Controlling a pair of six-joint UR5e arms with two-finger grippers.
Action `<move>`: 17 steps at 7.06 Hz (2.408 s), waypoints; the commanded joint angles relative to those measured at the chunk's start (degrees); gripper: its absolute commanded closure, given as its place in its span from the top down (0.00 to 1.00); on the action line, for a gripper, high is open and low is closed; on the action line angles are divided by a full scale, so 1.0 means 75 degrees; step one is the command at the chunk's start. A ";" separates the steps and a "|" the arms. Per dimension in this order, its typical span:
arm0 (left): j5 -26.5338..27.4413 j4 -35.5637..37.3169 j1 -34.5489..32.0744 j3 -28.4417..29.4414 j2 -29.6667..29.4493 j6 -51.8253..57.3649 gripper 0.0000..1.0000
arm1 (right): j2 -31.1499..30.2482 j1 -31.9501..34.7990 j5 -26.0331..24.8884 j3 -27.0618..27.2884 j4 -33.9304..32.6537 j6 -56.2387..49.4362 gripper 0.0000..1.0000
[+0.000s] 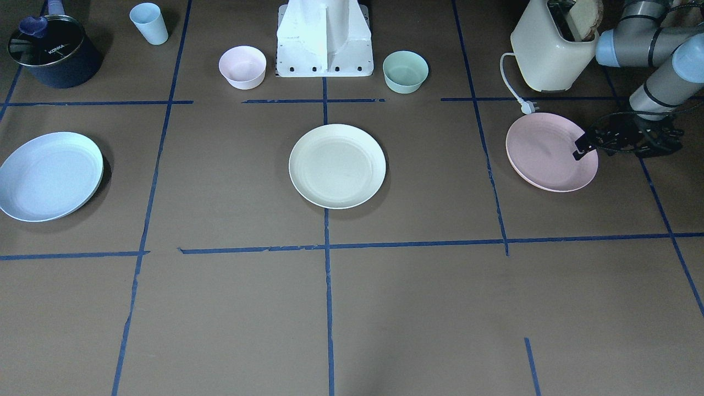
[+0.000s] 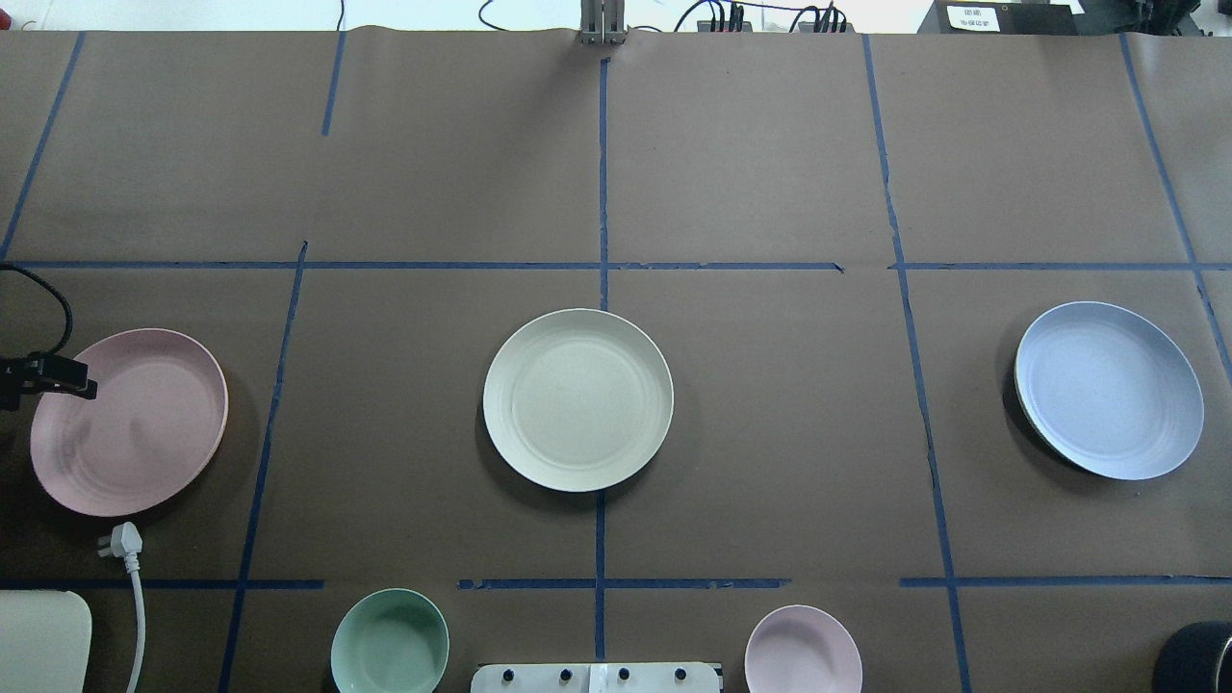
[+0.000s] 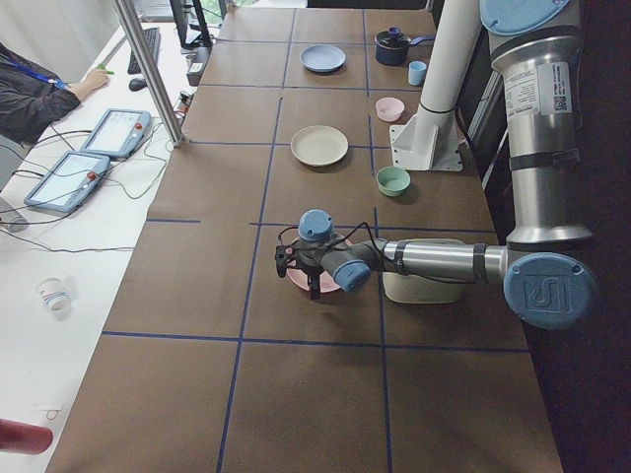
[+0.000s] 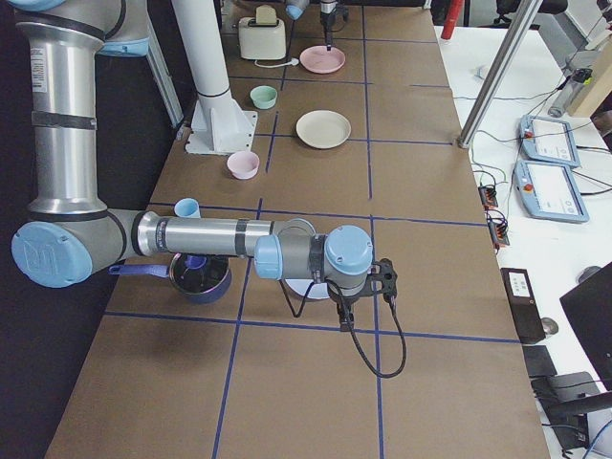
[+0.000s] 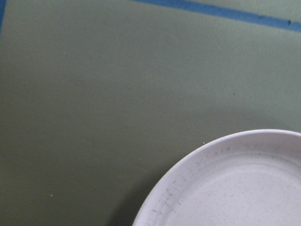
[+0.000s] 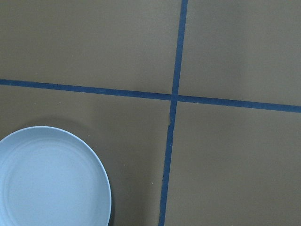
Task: Stack three plates with pink and blue
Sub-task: 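Reach the left gripper to the pink plate rim and grasp it, then lift the pink plate with the left gripper and carry it over the cream plate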
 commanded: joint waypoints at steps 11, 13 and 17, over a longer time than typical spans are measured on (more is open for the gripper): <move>-0.2388 0.1144 -0.1398 -0.1294 -0.0337 -0.0106 0.00 | 0.0000 -0.0011 -0.0009 0.0147 0.0000 -0.0010 1.00; -0.2271 0.2251 -0.0992 -0.1627 -0.1867 -0.1142 0.00 | 0.0000 -0.0011 -0.0010 0.0382 -0.0035 -0.0010 1.00; -0.0259 0.2253 0.1703 -0.1698 -0.3782 -0.4858 0.00 | -0.0023 -0.0011 0.0246 0.0371 -0.0024 -0.0010 1.00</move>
